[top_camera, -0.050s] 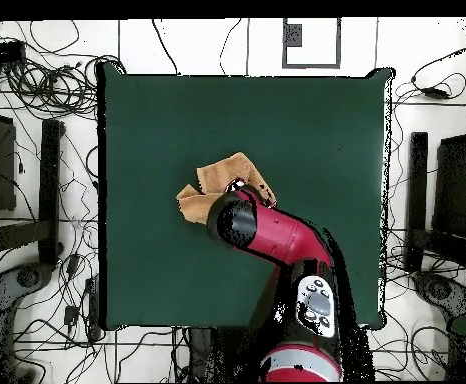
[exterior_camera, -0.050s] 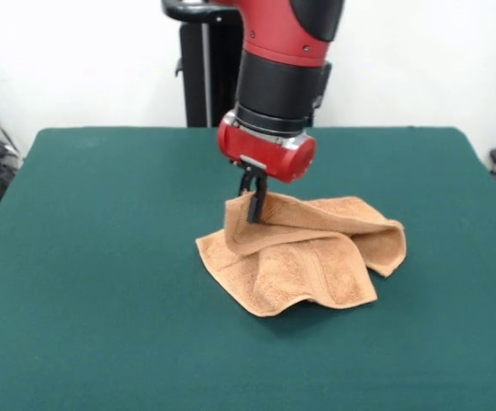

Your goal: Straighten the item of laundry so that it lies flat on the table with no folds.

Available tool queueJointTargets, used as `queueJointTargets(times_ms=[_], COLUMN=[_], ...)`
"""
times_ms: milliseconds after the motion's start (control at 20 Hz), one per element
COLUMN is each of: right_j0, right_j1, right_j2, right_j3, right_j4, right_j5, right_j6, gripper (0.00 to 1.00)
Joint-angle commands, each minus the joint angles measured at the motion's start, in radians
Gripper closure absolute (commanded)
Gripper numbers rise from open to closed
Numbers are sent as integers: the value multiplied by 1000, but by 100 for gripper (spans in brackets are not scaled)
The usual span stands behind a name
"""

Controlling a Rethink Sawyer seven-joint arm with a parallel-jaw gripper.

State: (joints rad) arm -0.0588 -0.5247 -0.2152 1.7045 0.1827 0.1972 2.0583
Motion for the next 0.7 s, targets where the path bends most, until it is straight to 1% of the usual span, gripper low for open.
queueJointTargets(times_ms=[50, 350, 700], right_j0=[-41, -87, -112], right_j1=[-4, -28, -43], right_j2=[152, 169, 178], right_j3=[97, 101, 98], right_j4=[-76, -127, -170], right_j5=[-40, -28, -17], right_j6=[38, 36, 42], gripper=[100, 100, 100])
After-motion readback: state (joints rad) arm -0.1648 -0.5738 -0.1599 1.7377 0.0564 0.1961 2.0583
